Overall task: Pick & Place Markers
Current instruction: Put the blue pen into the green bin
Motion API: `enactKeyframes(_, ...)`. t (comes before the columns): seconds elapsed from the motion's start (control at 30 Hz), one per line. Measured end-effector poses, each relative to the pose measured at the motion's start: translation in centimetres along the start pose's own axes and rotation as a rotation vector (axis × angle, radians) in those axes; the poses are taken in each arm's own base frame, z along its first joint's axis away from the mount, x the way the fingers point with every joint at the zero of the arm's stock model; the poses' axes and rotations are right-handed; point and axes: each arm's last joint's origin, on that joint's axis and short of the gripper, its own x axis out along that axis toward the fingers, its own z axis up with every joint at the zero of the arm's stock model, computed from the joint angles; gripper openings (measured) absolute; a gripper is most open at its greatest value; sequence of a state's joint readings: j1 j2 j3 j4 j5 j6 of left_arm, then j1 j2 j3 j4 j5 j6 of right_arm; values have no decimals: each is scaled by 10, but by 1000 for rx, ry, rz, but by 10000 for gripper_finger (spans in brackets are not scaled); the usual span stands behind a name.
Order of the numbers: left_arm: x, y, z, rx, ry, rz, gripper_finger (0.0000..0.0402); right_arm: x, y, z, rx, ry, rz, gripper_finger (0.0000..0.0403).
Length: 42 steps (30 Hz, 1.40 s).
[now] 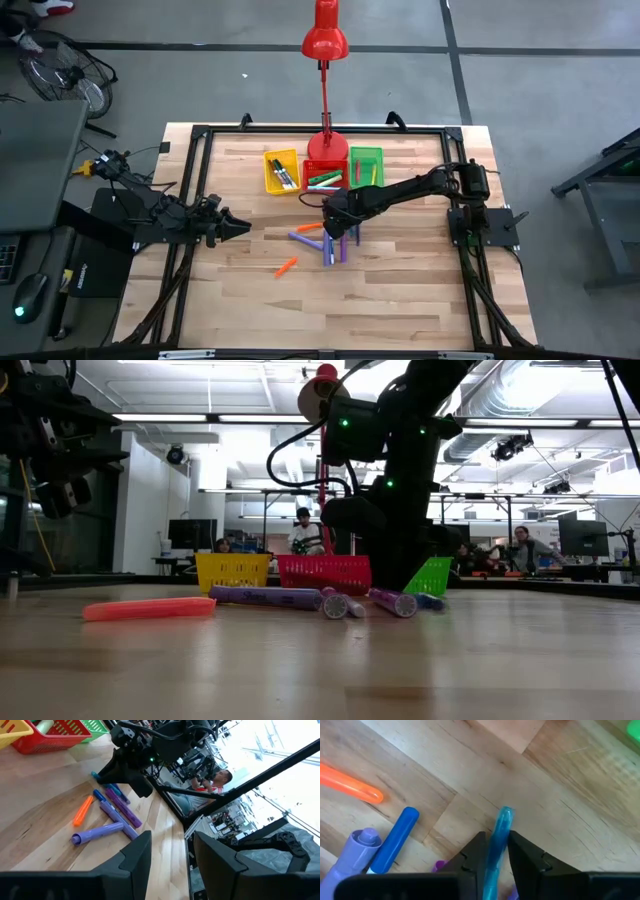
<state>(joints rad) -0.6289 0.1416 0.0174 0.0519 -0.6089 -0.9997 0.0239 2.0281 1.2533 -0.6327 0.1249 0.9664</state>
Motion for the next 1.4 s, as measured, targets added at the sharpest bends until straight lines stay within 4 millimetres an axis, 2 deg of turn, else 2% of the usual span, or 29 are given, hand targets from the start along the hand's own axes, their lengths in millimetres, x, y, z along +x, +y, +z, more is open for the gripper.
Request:
enactKeyframes(0.4, 0, 0, 0, -1, 0, 0, 147, 0, 0, -1, -34, 8, -7, 27)
enactKeyframes(0.57, 0, 0, 0, -1, 0, 0, 147, -4, -1, -1, -49, 3, 1, 26)
enactKeyframes(1.07, 0, 0, 0, -1, -2, 1, 147, -51, -9, 5, -69, -46, 77, 25)
enactKeyframes(1.4, 0, 0, 0, 3, -9, 6, 147, -94, -24, 7, -52, -111, 104, 26)
